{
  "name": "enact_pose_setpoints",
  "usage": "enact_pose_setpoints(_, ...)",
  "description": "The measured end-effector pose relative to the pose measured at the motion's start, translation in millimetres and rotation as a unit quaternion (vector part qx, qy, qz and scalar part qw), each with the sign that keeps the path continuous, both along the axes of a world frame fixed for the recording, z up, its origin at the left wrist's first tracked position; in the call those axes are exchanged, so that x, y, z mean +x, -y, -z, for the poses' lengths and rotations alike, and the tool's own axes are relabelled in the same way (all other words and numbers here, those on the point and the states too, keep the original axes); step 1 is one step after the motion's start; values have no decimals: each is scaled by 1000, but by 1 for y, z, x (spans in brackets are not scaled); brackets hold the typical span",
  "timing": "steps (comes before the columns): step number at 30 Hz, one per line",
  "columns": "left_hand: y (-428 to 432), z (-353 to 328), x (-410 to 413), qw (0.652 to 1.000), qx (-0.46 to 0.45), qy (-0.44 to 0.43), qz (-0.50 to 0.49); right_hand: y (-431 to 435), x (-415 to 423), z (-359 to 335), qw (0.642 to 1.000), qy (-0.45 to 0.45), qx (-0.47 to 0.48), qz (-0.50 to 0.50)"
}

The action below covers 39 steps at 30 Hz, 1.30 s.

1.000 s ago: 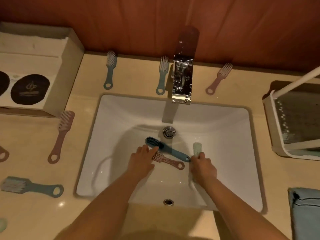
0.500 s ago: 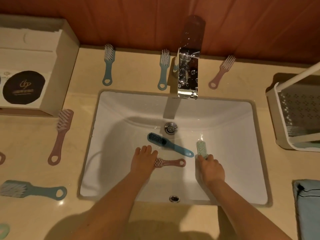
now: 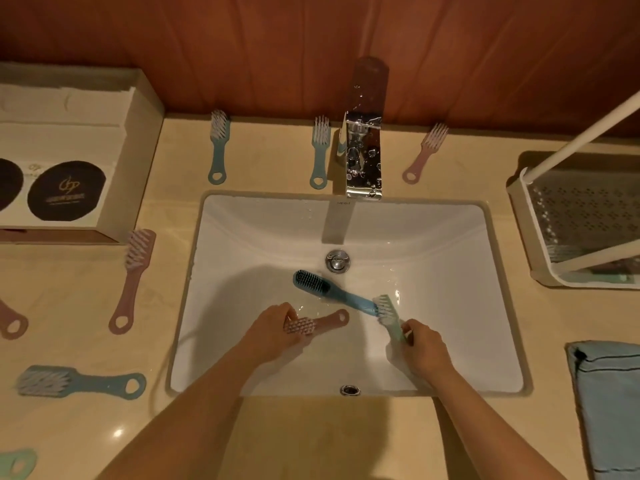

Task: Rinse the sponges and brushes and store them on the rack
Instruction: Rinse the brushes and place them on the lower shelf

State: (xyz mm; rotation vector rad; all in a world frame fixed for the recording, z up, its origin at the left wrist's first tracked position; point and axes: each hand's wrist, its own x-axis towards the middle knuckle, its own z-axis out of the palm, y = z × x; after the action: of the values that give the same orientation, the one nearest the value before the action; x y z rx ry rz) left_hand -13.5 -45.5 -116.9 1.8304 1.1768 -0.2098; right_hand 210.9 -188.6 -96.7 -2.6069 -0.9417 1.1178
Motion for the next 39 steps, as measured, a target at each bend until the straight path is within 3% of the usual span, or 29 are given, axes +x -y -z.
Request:
enact_pose_setpoints(5, 13, -21, -8, 973, -81, 111, -185, 7, -12, -30, 979, -114, 94, 138)
enact_pose_setpoints(9, 25, -43, -7, 905, -159, 194, -343, 15, -18, -54, 944, -206, 144, 213)
enact_pose_setpoints(14, 34, -63, 0, 819, -239, 285, -437, 26, -20, -71, 940, -212, 172, 203)
enact_pose_setpoints(17, 36, -77, 9, 781, -261, 336, -457, 29, -14, -79, 935, -212, 201, 200)
enact_pose_setpoints(22, 40, -99, 35, 767, -255, 380, -450, 26, 6, -97, 930, -238, 225, 165)
enact_pose_setpoints(29, 68, -117, 97, 727, -272, 414, -476, 46, 60, -105, 945, -163, 239, 152)
enact_pose_setpoints(34, 89, -121, 144, 709, -308, 407, -487, 75, 107, -113, 924, -186, 270, 194)
enact_pose_setpoints(39, 105, -124, 186, 674, -362, 387, -514, 107, 154, -109, 928, -126, 294, 190)
